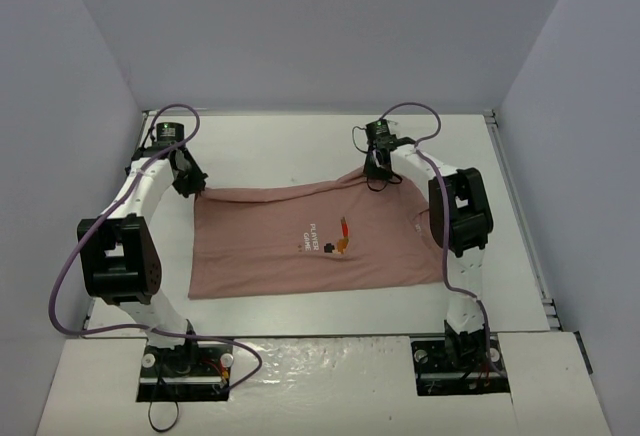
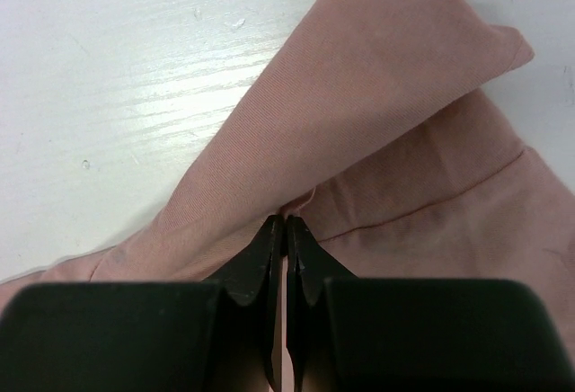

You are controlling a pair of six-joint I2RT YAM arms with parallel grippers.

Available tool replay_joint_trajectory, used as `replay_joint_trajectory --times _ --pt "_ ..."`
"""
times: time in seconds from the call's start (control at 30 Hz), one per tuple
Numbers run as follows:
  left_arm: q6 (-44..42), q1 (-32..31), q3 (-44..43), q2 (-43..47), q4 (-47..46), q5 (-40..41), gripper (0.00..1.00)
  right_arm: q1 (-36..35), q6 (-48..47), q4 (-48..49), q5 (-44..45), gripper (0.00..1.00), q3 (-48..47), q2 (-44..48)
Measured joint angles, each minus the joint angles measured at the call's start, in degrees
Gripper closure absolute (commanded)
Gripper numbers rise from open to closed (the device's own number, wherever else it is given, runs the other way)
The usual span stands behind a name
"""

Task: Fold and stack the t-shirts
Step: Grap the side of the flattened tshirt furthest away from the robot with both arms, then fold the other side of the tshirt into a rectangle

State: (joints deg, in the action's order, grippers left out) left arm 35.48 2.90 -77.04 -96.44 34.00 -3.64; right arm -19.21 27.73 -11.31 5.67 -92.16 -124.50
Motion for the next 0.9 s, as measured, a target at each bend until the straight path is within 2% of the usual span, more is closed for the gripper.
replay_joint_trajectory --times 0.2,0.6,0.9 --pt "-0.18 0.0 0.01 0.02 0.0 0.0 1.0 -0.04 -1.04 -0.03 1.15 1.0 1.54 3.22" --pt "-0.96 0.0 0.01 1.2 0.02 -0.63 1.0 -0.73 -0.13 -0.49 2.65 1.0 12.69 21.83" --pt "-2.2 0.0 2.08 4.87 0.09 -1.09 1.0 -2.57 2.06 -4.23 3.81 1.0 16.81 26.51"
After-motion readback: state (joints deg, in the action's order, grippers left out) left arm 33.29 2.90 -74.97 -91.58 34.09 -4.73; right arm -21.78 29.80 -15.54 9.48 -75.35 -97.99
